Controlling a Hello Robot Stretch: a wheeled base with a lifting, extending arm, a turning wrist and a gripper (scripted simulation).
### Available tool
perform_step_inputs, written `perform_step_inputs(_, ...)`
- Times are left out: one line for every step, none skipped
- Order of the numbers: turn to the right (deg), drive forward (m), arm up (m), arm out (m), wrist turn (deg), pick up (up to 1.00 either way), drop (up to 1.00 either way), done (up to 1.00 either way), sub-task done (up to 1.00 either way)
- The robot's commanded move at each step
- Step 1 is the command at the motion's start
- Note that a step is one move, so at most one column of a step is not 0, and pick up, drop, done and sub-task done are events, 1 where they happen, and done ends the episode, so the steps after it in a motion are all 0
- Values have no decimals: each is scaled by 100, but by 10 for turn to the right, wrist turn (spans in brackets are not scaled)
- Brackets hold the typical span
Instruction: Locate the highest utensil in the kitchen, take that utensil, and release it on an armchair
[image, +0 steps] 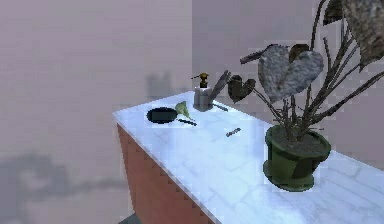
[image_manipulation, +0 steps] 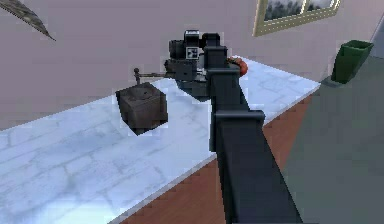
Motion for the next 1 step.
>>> perform_step_inputs(0,0,0,0,-450,0,0,0,0)
